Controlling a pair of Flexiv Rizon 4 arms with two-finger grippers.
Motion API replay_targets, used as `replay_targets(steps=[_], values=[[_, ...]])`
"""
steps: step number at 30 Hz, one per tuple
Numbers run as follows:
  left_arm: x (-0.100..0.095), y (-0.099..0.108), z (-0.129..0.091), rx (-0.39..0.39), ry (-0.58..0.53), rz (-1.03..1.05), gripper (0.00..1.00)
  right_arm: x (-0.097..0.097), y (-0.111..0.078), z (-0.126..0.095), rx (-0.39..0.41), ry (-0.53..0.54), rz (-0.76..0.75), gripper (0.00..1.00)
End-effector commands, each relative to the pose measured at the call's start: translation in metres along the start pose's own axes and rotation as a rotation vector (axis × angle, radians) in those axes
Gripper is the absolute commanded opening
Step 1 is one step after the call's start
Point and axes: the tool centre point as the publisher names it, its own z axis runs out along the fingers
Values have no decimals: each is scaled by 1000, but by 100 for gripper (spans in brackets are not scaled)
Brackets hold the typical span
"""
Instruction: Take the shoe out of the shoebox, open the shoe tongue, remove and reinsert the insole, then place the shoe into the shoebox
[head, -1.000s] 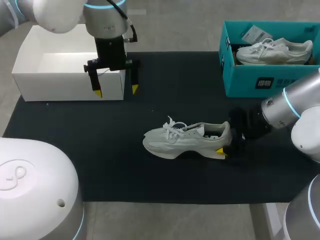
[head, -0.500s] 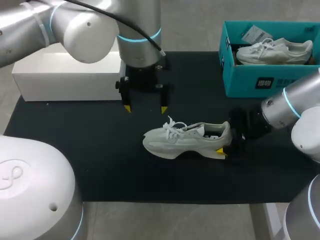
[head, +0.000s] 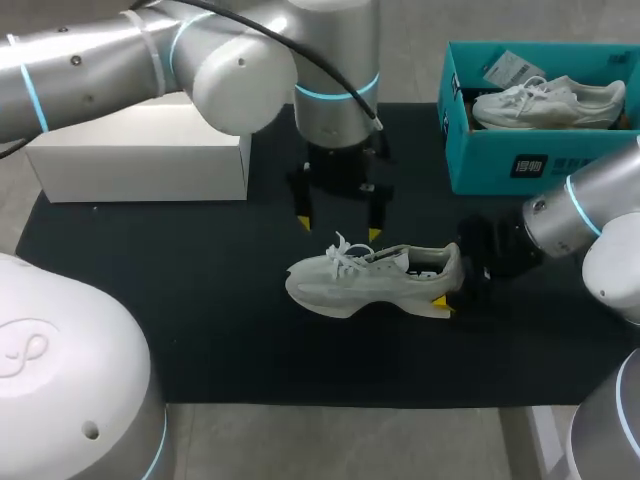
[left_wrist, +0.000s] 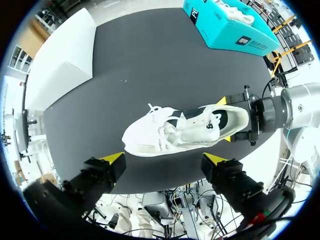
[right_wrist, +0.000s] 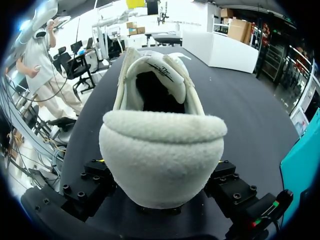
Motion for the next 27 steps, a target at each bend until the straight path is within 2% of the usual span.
replay_targets(steps=[1,5,14,22,27], values=[[28,-7,14,-13,-20,6,100,0,0,2,1,-3,0,0],[46,-11,24,-7,-22,21,100,0,0,2,1,-3,0,0],[68,-24,45,-14,-31,51,100,0,0,2,1,-3,0,0],[79,-42,71,-37,-71,39,100,0,0,2,1,-3,0,0],[77,-41,76,-26,-136,12,100,0,0,2,1,-3,0,0]])
